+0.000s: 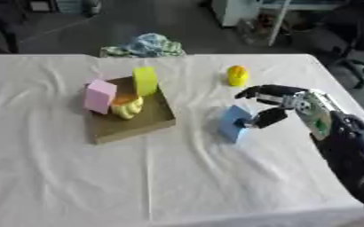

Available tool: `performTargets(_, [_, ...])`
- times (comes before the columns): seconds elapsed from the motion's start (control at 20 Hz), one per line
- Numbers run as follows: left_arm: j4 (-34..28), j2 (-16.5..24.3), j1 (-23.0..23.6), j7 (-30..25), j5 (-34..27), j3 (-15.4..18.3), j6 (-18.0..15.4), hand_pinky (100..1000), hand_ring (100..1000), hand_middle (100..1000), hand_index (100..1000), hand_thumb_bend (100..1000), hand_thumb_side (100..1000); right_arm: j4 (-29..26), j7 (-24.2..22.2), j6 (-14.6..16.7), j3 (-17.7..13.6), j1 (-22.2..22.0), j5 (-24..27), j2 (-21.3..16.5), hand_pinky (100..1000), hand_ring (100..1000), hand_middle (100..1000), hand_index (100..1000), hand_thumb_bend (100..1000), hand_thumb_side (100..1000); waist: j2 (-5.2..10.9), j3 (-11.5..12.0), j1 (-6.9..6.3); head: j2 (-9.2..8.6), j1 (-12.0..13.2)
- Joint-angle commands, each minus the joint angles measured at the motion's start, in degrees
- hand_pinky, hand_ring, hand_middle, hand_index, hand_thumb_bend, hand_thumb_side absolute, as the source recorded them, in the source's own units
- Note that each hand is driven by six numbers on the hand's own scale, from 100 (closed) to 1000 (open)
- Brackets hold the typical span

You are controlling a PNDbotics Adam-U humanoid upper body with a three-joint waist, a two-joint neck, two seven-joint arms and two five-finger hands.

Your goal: Pick up objects on the table and place them in the box.

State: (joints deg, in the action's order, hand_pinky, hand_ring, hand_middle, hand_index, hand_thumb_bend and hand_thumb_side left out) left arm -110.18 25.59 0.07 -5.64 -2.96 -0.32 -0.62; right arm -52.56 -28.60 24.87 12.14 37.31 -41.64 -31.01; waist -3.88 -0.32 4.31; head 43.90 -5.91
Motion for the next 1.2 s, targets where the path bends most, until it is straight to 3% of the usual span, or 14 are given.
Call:
performTargets(0.05, [-0.5,0.3,-0.2,-0.2,0.4,0.1,0.0,692,509,621,787,269,829,0.0,-0.4,0.1,0.1,0.9,0.3,-0.7,849,936,929,1000,425,638,0.90,0.1,-0.77,0.22,-0.1])
performTargets(0.75, [-0.4,0.2,-0.2,-0.7,0.4,0.1,-0.1,710,513,626,787,215,849,-8.1,1.1,-1.6,-0.9,-0.3,4.8,-3.2,846,930,916,1000,383,637,0.98,-0.1,-0.71,0.22,0.2])
performTargets(1.2, [-0.5,0.2,-0.2,-1.2,0.4,0.1,-0.3,715,515,629,789,199,856,-7.2,-0.2,-2.1,-0.3,-0.4,5.0,-2.9,843,927,911,1000,368,650,0.93,-0.1,-0.82,0.22,0.1])
